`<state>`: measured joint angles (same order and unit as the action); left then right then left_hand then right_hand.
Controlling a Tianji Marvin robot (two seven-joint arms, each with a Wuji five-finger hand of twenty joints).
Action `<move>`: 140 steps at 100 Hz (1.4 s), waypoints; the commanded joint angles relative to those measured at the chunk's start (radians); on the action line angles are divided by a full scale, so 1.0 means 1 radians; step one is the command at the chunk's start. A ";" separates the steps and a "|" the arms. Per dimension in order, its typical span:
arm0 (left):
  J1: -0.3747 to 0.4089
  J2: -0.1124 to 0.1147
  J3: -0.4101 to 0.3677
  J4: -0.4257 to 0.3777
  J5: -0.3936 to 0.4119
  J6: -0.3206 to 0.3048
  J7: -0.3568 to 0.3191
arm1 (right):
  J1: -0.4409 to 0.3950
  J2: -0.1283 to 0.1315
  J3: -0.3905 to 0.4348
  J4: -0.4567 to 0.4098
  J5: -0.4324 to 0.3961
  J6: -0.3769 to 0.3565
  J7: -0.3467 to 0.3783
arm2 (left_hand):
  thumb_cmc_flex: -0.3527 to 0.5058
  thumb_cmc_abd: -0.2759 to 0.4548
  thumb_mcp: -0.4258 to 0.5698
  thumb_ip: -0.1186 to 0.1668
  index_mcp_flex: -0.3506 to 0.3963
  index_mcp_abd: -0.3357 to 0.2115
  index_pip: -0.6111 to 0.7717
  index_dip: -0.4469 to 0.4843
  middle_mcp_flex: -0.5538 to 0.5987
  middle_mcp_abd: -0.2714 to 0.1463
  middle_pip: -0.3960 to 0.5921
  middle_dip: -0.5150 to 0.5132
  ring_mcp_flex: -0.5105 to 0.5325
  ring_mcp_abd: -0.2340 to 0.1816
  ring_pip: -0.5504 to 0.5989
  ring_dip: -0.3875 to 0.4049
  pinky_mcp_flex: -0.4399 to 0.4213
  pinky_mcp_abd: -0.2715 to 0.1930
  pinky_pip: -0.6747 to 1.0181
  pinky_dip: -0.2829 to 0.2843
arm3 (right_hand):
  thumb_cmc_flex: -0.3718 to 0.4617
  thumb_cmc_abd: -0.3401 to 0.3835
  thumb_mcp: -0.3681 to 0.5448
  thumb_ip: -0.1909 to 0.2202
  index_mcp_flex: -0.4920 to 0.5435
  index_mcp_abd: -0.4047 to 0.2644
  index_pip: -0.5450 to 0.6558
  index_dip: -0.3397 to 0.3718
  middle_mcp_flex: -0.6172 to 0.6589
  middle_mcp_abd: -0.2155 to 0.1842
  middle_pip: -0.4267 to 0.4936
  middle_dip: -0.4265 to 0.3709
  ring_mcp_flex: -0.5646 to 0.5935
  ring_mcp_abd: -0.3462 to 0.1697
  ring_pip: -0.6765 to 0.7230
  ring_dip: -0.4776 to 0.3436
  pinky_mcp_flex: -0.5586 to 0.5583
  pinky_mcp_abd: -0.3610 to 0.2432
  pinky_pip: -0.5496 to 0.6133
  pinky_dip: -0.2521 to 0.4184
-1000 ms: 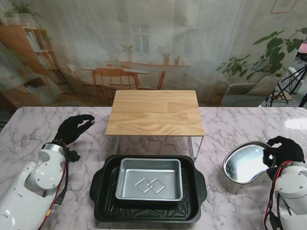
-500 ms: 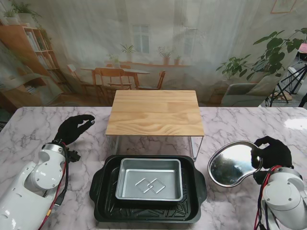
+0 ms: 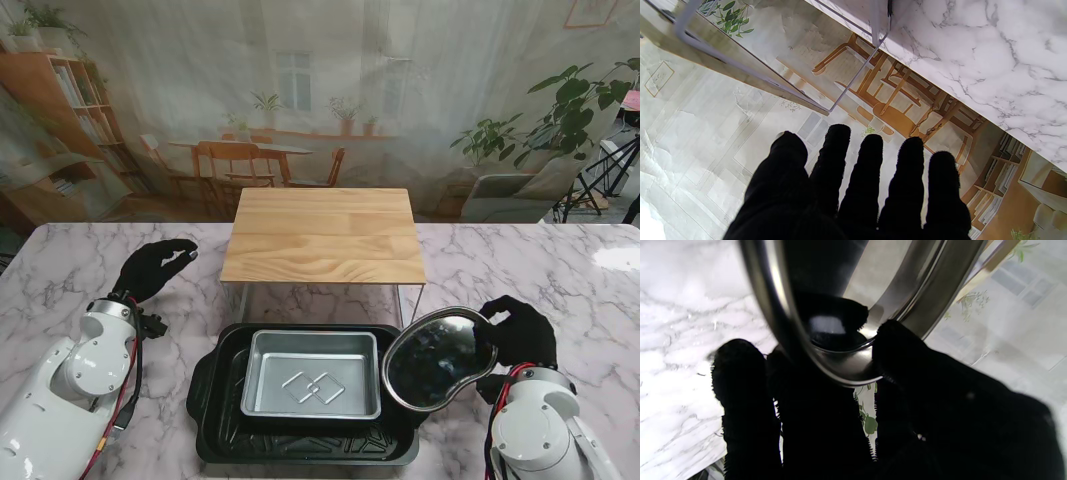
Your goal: Stack the baking trays onto the shelf
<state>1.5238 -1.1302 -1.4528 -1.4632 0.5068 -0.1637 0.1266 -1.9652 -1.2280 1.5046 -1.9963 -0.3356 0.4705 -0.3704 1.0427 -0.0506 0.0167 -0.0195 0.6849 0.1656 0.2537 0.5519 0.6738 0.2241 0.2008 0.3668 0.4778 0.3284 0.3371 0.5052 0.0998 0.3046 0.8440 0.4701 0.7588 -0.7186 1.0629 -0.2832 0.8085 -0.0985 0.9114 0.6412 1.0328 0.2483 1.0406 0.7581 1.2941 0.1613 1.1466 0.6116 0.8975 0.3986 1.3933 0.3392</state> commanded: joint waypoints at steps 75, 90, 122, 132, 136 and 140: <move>-0.004 0.000 0.008 0.008 0.006 -0.010 -0.018 | 0.098 -0.011 -0.213 -0.034 -0.002 0.228 0.070 | 0.032 0.048 -0.020 0.029 -0.020 0.007 0.002 -0.007 -0.010 0.005 0.017 0.012 -0.018 0.007 0.004 0.007 -0.020 -0.022 -0.027 -0.002 | 0.115 0.202 0.108 0.034 -0.036 -0.013 0.188 -0.044 -0.023 0.005 0.033 -0.059 0.014 -0.018 -0.082 -0.089 -0.009 0.036 0.008 -0.048; -0.005 0.001 0.010 0.009 0.007 -0.009 -0.021 | 0.131 -0.012 -0.255 -0.025 0.000 0.267 0.087 | 0.031 0.048 -0.021 0.029 -0.020 0.006 0.003 -0.007 -0.010 0.005 0.016 0.012 -0.017 0.007 0.004 0.007 -0.019 -0.021 -0.027 -0.002 | 0.116 0.206 0.104 0.033 -0.049 -0.008 0.197 -0.050 -0.027 0.004 0.029 -0.066 0.014 -0.019 -0.088 -0.092 -0.009 0.034 0.007 -0.052; -0.006 0.002 0.013 0.009 0.009 -0.009 -0.022 | 0.171 -0.015 -0.312 -0.020 0.013 0.319 0.110 | 0.032 0.047 -0.020 0.029 -0.020 0.006 0.003 -0.007 -0.010 0.005 0.016 0.012 -0.018 0.007 0.003 0.006 -0.019 -0.023 -0.028 -0.002 | 0.117 0.229 0.077 0.038 -0.104 0.011 0.225 -0.096 -0.045 0.004 0.013 -0.100 0.015 -0.023 -0.108 -0.105 -0.016 0.023 0.002 -0.066; -0.007 0.002 0.013 0.009 0.010 -0.008 -0.023 | 0.182 -0.020 -0.325 -0.013 0.019 0.333 0.108 | 0.031 0.048 -0.021 0.029 -0.020 0.006 0.003 -0.007 -0.010 0.005 0.017 0.012 -0.017 0.007 0.004 0.006 -0.019 -0.022 -0.028 -0.002 | 0.119 0.238 0.064 0.036 -0.130 0.028 0.235 -0.113 -0.059 0.012 -0.017 -0.130 0.016 -0.030 -0.115 -0.109 -0.017 0.017 0.003 -0.070; -0.007 0.002 0.013 0.009 0.009 -0.008 -0.023 | 0.186 -0.022 -0.329 -0.012 0.022 0.338 0.107 | 0.032 0.047 -0.020 0.029 -0.020 0.005 0.003 -0.007 -0.010 0.005 0.017 0.012 -0.018 0.008 0.004 0.006 -0.019 -0.023 -0.028 -0.002 | 0.122 0.243 0.057 0.035 -0.145 0.037 0.241 -0.123 -0.070 0.016 -0.035 -0.148 0.016 -0.036 -0.118 -0.111 -0.017 0.014 0.002 -0.071; -0.007 0.002 0.014 0.009 0.009 -0.008 -0.023 | 0.189 -0.023 -0.334 -0.009 0.023 0.342 0.106 | 0.032 0.048 -0.020 0.029 -0.020 0.005 0.003 -0.007 -0.010 0.004 0.017 0.012 -0.018 0.006 0.004 0.007 -0.019 -0.023 -0.028 -0.002 | 0.124 0.247 0.052 0.034 -0.164 0.046 0.245 -0.130 -0.085 0.018 -0.059 -0.169 0.016 -0.041 -0.123 -0.114 -0.018 0.012 0.002 -0.073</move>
<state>1.5190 -1.1283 -1.4428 -1.4560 0.5153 -0.1713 0.1189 -1.7811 -1.2402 1.1786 -2.0087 -0.3179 0.7987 -0.2643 1.0427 -0.0506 0.0167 -0.0194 0.6849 0.1660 0.2537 0.5520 0.6738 0.2241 0.2009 0.3668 0.4777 0.3284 0.3371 0.5052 0.0921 0.3046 0.8419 0.4701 0.7700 -0.6070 1.0318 -0.2861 0.6395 -0.0388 1.0729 0.5247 0.9674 0.2873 1.0175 0.6210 1.2939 0.1655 1.1137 0.5130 0.8774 0.4093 1.3924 0.2801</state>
